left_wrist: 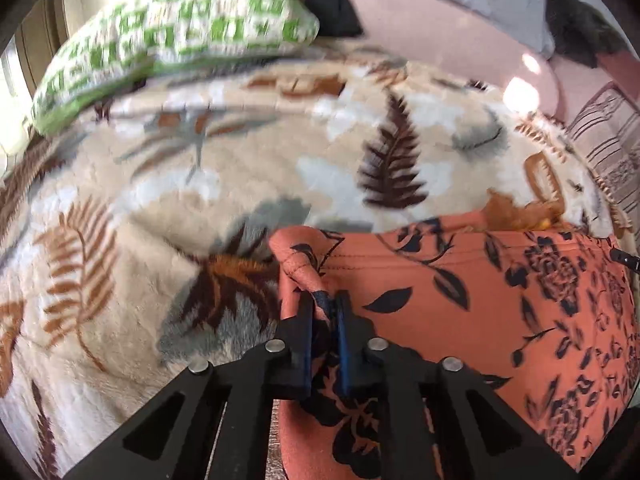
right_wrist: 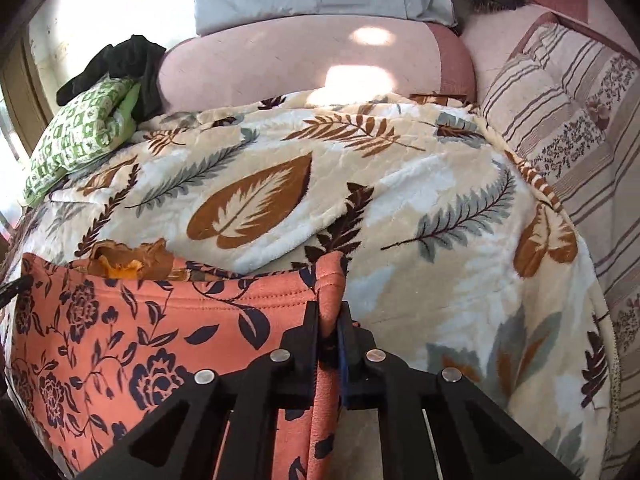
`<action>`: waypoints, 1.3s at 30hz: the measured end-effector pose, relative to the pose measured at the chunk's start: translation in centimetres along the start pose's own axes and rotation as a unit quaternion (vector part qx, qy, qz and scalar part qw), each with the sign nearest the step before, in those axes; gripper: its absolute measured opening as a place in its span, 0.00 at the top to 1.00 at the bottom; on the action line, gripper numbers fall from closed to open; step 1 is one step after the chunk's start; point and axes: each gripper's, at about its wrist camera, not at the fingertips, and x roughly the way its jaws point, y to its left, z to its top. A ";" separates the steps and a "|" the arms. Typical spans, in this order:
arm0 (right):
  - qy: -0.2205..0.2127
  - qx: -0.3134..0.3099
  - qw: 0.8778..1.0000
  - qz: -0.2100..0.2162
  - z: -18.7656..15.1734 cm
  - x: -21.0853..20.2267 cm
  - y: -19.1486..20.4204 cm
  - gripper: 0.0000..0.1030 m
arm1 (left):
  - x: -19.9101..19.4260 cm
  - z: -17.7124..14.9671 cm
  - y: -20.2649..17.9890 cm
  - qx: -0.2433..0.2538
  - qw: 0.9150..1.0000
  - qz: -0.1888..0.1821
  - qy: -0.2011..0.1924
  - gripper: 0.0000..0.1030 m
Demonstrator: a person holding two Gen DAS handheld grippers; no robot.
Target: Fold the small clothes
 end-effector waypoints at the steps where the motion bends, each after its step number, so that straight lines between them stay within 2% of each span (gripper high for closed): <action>1: 0.031 0.012 0.999 0.008 -0.4 2.2 -0.5 0.89 | -0.6 0.0 0.2 -0.010 1.000 -0.004 -0.019 0.84; 2: 0.034 0.035 0.999 0.019 -0.9 3.1 -1.2 0.89 | -1.4 0.0 0.3 -0.017 1.000 -0.001 -0.024 0.77; 3: 0.015 0.064 0.997 0.035 -1.2 2.5 -1.9 0.89 | -2.2 0.0 0.5 -0.023 0.999 0.009 -0.027 0.58; 4: 0.003 0.089 0.995 0.043 -1.4 1.6 -2.4 0.84 | -3.3 0.0 0.6 -0.024 0.999 0.019 -0.039 0.52; 5: -0.005 0.097 0.995 0.036 -1.5 0.5 -2.6 0.78 | -4.6 -0.2 0.7 -0.018 0.998 0.027 -0.057 0.51; 7: -0.018 0.092 0.996 0.011 -1.8 -2.2 -2.2 0.52 | -7.0 -0.6 0.6 -0.006 0.997 0.024 -0.076 0.50; 8: -0.034 0.096 0.994 0.026 -2.1 -3.9 -2.0 0.47 | -8.2 -1.1 0.3 -0.003 0.997 0.014 -0.079 0.48; 9: -0.047 0.104 0.992 0.047 -2.5 -5.6 -1.7 0.36 | -9.4 -1.7 0.0 0.000 0.997 0.006 -0.083 0.44; 10: -0.052 0.117 0.989 0.072 -3.0 -7.1 -1.3 0.30 | -10.5 -2.5 -0.6 0.002 0.996 0.000 -0.088 0.41; 12: -0.043 0.146 0.977 0.152 -4.3 -8.9 0.0 0.27 | -12.4 -4.6 -2.0 0.012 0.995 -0.017 -0.102 0.31; 14: -0.019 0.154 0.955 0.253 -6.3 -9.4 2.3 0.26 | -12.9 -6.9 -3.4 0.020 0.993 -0.032 -0.108 0.26; 15: -0.011 0.158 0.945 0.286 -7.4 -9.2 3.1 0.26 | -12.3 -7.9 -4.0 0.025 0.994 -0.030 -0.101 0.26; 16: -0.007 0.167 0.941 0.293 -8.8 -8.6 3.5 0.26 | -11.1 -8.8 -4.4 0.027 0.996 -0.020 -0.084 0.26; 18: 0.026 0.210 0.945 0.250 -11.5 -5.7 2.8 0.26 | -6.8 -10.5 -4.9 0.048 0.998 0.025 -0.028 0.24; 19: 0.050 0.246 0.938 0.240 -12.8 -3.8 1.7 0.30 | -5.9 -11.3 -4.9 0.059 0.997 0.034 -0.035 0.22; 20: 0.037 0.271 0.927 0.256 -13.5 -3.5 1.0 0.33 | -6.5 -11.5 -5.0 0.064 0.995 0.040 -0.060 0.20; 21: 0.026 0.278 0.925 0.256 -13.5 -4.2 0.9 0.33 | -7.3 -11.4 -5.2 0.065 0.995 0.047 -0.060 0.21; 23: 0.015 0.254 0.939 0.232 -12.8 -7.0 2.0 0.27 | -9.4 -11.2 -5.3 0.060 0.994 0.038 -0.081 0.21; 24: -0.004 0.231 0.943 0.241 -12.7 -8.6 2.8 0.25 | -10.4 -11.3 -5.5 0.061 0.993 0.030 -0.097 0.20; 26: -0.023 0.211 0.938 0.275 -13.1 -10.3 3.9 0.21 | -11.4 -11.6 -5.7 0.059 0.992 0.021 -0.111 0.20; 27: -0.019 0.214 0.933 0.289 -13.7 -10.2 4.1 0.16 | -11.1 -11.8 -5.8 0.056 0.993 0.017 -0.106 0.17; 28: -0.011 0.223 0.932 0.287 -14.6 -9.4 4.0 0.15 | -10.1 -12.0 -5.7 0.053 0.994 0.013 -0.090 0.17; 30: 0.044 0.260 0.937 0.229 -16.9 -5.9 2.6 0.15 | -7.0 -12.7 -5.8 0.065 0.997 0.032 -0.028 0.16; 31: 0.042 0.292 0.925 0.239 -17.9 -5.1 1.5 0.21 | -7.2 -13.0 -6.0 0.080 0.995 0.039 -0.038 0.15; 32: 0.022 0.309 0.916 0.255 -18.1 -6.0 1.0 0.21 | -8.1 -13.2 -6.1 0.084 0.994 0.042 -0.055 0.15; 33: 0.021 0.310 0.915 0.256 -17.8 -7.0 1.0 0.21 | -8.9 -13.2 -6.2 0.081 0.994 0.040 -0.063 0.15; 36: -0.001 0.273 0.926 0.262 -16.1 -9.5 1.3 0.21 | -10.8 -12.8 -6.2 0.062 0.994 0.015 -0.087 0.15; 38: -0.014 0.273 0.918 0.287 -14.8 -10.1 1.2 0.21 | -11.3 -12.7 -6.3 0.056 0.993 0.009 -0.100 0.15; 39: -0.019 0.279 0.913 0.299 -14.1 -10.0 1.1 0.20 | -10.9 -12.8 -6.4 0.057 0.994 0.009 -0.093 0.15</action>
